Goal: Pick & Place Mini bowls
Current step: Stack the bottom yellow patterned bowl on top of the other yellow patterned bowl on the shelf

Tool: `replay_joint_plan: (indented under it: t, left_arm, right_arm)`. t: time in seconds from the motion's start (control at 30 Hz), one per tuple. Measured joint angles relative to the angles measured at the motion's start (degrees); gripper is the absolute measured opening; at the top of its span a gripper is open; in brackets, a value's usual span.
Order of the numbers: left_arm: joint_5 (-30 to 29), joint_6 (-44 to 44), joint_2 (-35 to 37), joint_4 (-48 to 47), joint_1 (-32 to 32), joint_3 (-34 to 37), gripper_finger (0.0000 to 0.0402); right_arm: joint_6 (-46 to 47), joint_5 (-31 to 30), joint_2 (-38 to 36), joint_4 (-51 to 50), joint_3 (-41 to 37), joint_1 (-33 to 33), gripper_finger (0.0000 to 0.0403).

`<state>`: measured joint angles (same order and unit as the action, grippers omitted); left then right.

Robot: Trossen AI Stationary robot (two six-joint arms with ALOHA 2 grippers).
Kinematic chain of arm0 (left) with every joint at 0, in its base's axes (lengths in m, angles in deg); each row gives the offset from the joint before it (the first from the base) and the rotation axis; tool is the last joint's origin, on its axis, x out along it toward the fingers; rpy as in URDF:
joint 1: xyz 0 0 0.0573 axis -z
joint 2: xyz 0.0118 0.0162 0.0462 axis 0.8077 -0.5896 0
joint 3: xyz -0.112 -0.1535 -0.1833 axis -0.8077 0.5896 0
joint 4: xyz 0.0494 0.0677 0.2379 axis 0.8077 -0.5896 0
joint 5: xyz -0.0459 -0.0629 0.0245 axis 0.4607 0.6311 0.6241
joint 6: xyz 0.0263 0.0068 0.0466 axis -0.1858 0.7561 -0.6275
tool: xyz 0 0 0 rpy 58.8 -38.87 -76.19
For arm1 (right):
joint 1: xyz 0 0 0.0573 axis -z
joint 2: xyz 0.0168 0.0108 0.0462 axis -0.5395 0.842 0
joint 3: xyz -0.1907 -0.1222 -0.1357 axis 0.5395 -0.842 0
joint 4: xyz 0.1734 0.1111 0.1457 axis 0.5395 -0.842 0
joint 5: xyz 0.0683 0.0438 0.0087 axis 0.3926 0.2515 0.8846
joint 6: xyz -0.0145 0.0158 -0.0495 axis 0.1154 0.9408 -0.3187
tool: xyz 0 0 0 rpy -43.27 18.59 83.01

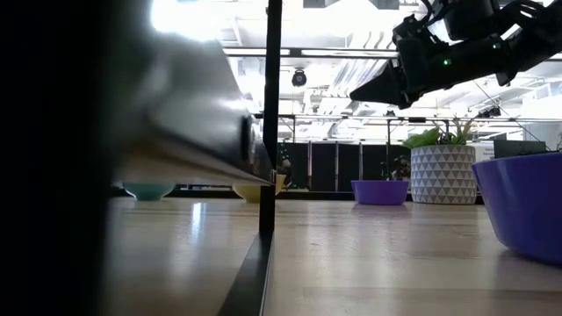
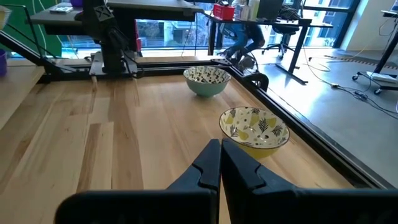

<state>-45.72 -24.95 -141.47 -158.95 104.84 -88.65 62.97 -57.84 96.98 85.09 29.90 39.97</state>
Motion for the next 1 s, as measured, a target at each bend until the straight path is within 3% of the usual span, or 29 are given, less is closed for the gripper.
replay_joint_plan:
  t: [0.57,1.0]
  left_arm:
    - [-0.8,3.4,-9.9,4.1,2.0,-2.0,0.001]
    - [-2.2,6.5,-11.5,6.1,2.4,-1.9,0.001]
  right_arm:
    - [-0.1,-3.9,0.0,-0.5,0.0,-5.2,0.0]
    - [-0.2,-5.6,0.0,-0.5,0.0,-7.1,0.0]
